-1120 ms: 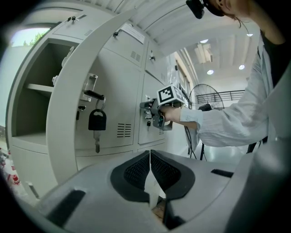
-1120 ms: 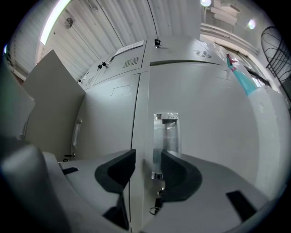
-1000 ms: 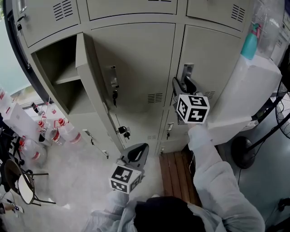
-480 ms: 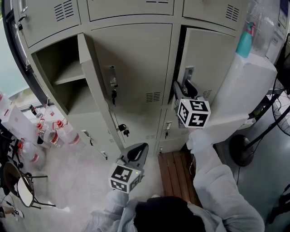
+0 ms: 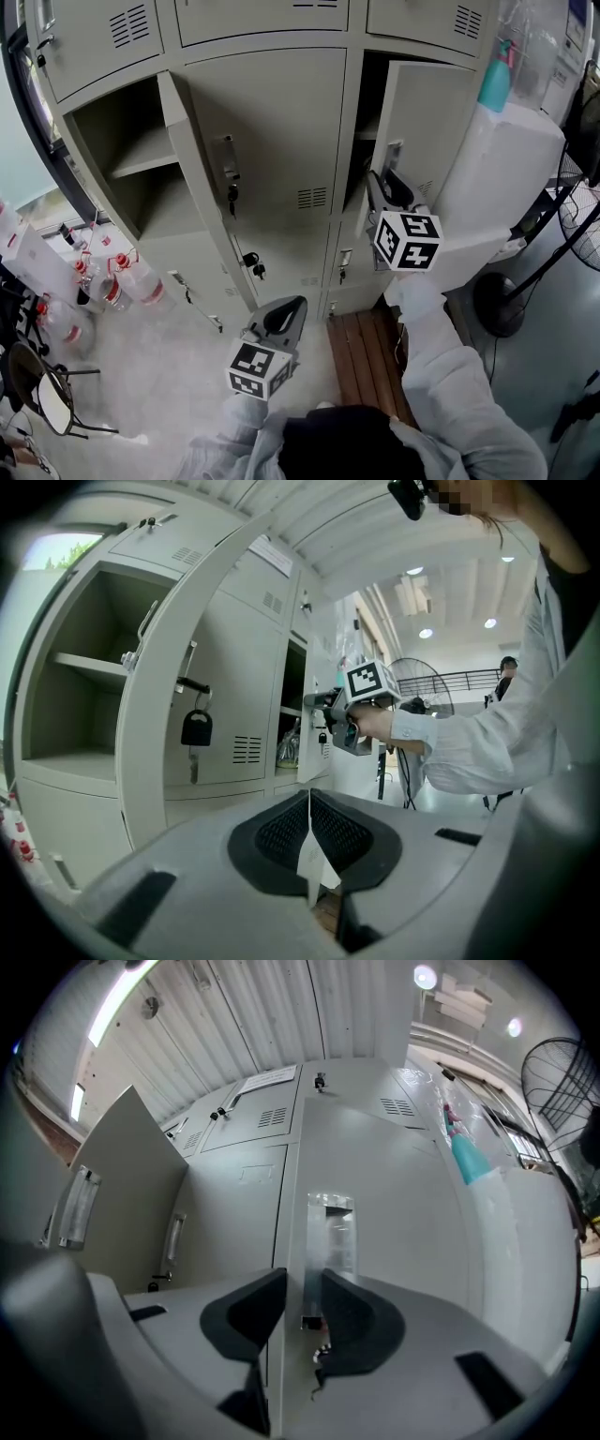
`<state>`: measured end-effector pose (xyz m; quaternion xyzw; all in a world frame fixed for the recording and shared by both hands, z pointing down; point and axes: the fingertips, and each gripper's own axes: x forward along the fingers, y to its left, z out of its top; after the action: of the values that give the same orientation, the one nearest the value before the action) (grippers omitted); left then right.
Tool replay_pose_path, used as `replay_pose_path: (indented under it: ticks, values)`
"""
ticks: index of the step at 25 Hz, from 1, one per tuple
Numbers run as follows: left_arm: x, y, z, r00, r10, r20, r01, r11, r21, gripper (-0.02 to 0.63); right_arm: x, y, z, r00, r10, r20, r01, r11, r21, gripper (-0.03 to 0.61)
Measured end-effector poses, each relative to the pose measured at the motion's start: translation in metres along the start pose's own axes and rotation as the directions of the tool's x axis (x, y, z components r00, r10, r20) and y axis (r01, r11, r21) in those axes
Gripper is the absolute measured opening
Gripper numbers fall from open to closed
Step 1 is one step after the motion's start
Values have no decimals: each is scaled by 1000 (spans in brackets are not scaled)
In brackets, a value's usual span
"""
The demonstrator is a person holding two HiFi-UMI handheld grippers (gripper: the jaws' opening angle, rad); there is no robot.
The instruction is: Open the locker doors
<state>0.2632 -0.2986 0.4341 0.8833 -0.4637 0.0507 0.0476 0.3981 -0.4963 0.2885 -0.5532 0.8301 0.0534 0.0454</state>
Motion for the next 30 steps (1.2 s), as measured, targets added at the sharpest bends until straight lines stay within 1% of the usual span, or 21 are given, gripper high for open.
replay_pose_path:
  ticks: [9,24,27,30]
  values:
    - [4,-17,-7,999,-36,-11,36,999,6,11,-32,-7,4,999,30,17,-30,1000,4,123]
    - [24,-50,-9,994,-106,-38,108,994,37,11,-81,-31,7,996,91,9,-91,996,3,137]
    - [31,-56,-10,991,-126,-42,128,991,39,11,-89,-36,8,995,95,10,-95,995,-4,138]
    - [38,-64,-9,987,-151,-48,153,987,40,11,-96,-42,8,997,82,9,-82,996,-17,140]
